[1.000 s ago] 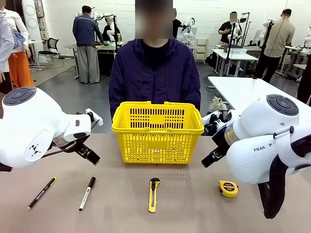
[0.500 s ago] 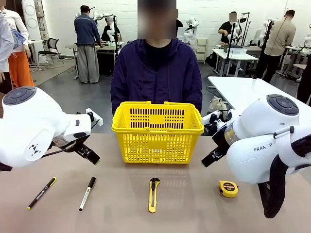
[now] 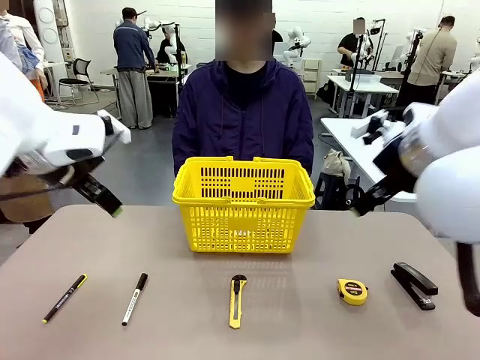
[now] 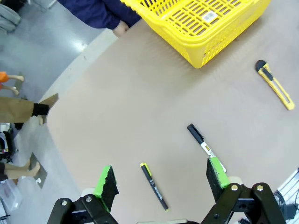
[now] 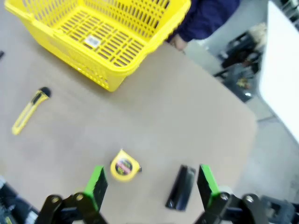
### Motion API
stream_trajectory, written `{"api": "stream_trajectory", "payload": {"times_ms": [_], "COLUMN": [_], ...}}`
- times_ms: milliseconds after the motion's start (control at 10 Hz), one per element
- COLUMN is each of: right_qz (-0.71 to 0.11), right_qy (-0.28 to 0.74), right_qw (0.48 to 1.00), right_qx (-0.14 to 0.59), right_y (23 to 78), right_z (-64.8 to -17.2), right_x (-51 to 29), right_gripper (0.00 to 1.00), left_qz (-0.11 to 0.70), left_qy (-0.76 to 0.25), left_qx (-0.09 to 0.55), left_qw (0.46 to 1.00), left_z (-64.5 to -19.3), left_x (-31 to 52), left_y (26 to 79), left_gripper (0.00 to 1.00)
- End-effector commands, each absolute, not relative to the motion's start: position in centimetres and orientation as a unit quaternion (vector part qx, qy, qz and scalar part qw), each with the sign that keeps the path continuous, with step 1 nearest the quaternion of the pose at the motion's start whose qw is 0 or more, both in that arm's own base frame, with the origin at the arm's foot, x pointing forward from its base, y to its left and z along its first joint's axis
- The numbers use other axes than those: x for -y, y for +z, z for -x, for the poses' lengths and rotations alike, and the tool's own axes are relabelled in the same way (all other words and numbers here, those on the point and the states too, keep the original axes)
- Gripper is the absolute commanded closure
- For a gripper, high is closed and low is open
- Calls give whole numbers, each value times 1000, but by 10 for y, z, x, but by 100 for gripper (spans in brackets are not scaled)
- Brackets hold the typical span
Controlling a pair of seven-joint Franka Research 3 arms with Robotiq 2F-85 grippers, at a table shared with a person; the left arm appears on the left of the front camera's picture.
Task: Place the items the person wants into the basket.
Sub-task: Pick up the item the person points to and place it in the Market Basket.
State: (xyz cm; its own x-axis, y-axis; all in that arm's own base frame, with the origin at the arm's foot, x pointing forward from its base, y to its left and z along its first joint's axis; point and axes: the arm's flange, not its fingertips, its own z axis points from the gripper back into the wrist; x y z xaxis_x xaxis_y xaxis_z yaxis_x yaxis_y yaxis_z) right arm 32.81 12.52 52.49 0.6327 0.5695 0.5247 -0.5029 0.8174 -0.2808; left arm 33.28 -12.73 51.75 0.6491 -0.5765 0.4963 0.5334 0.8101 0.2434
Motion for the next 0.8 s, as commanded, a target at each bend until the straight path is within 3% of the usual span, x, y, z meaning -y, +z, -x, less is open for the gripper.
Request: {"api": "stream_trajectory", "payload": {"times_ms": [0, 300, 400, 700], "right_qz": [88, 100, 94, 94], "right_qy": [302, 303, 308, 308], "right_qw": [903, 905, 900, 900], "right_qx": [293, 280, 293, 293], "right_y": [556, 580, 578, 578], "right_z": [-271, -262, -255, -255], "right_x": [-129, -142, -127, -127], "right_gripper": [0, 0, 0, 0], "left_qz": [-62, -94, -55, -55], "left_qy": [-302, -285, -309, -309], "left_qx": [297, 313, 309, 309], "left_qw": [904, 901, 898, 898], "left_z": [-309, -296, -297, -297], "left_x": [130, 133, 128, 128], "left_y": [544, 573, 566, 566], "left_gripper": [0, 0, 0, 0]}}
